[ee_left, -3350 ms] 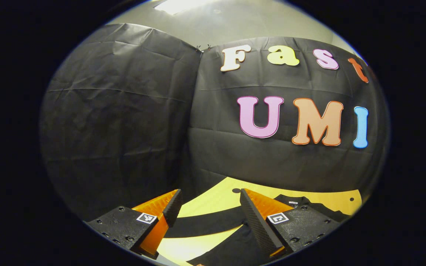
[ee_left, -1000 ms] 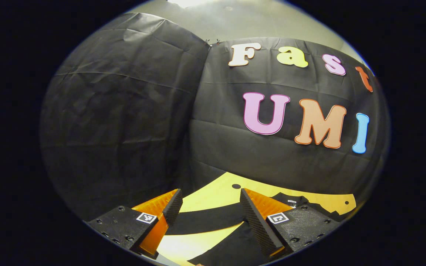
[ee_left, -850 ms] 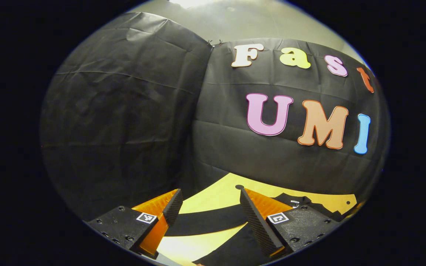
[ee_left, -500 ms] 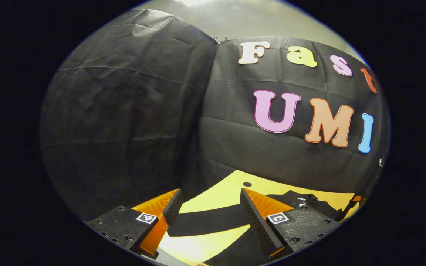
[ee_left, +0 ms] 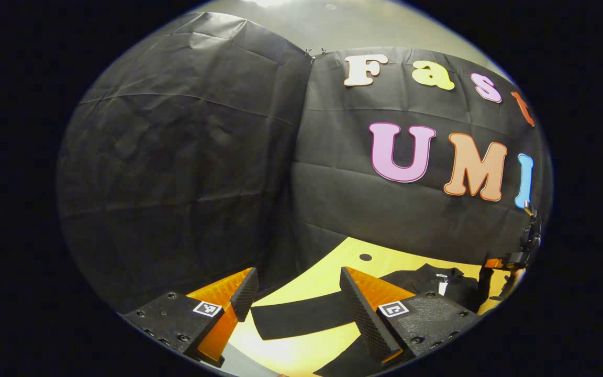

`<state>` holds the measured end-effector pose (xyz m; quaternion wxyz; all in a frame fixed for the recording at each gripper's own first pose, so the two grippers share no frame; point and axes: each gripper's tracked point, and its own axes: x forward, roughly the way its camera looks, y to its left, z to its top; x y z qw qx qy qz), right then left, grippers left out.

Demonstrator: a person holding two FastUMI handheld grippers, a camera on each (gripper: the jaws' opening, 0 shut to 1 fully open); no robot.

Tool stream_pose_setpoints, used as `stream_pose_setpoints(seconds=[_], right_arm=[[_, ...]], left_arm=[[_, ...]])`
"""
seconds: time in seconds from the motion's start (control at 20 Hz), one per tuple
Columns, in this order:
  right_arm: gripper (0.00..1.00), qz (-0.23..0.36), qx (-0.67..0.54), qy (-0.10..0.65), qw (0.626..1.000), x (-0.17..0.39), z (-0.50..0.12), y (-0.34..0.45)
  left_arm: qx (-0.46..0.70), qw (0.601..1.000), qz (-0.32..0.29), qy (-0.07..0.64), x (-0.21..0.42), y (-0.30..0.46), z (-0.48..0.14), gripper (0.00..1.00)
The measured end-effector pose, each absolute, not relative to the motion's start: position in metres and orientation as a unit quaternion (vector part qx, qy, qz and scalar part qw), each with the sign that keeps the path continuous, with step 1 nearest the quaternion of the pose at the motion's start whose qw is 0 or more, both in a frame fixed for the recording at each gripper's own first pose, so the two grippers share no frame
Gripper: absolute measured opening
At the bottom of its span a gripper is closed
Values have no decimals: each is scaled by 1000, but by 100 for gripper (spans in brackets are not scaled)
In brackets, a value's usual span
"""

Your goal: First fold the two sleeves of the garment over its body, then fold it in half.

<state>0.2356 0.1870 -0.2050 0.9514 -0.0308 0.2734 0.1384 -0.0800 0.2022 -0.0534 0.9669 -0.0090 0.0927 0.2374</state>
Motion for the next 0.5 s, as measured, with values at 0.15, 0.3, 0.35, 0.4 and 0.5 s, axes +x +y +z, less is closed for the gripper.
stream_pose_setpoints(seconds=[0.15,0.3,0.35,0.4,0.5], right_arm=[[2,168,-33,276,946,235,-218,242],[2,186,-49,285,939,233,-239,278],[2,191,-49,291,936,233,-246,289],[2,193,-51,296,934,234,-254,297],[2,195,-59,306,930,237,-272,313]], left_arm=[[-1,964,245,98,-80,215,-55,91],[-6,963,252,101,-82,224,-54,91],[-7,962,254,100,-83,226,-55,91],[-8,961,256,101,-83,228,-55,91],[-9,959,261,106,-86,235,-59,91]])
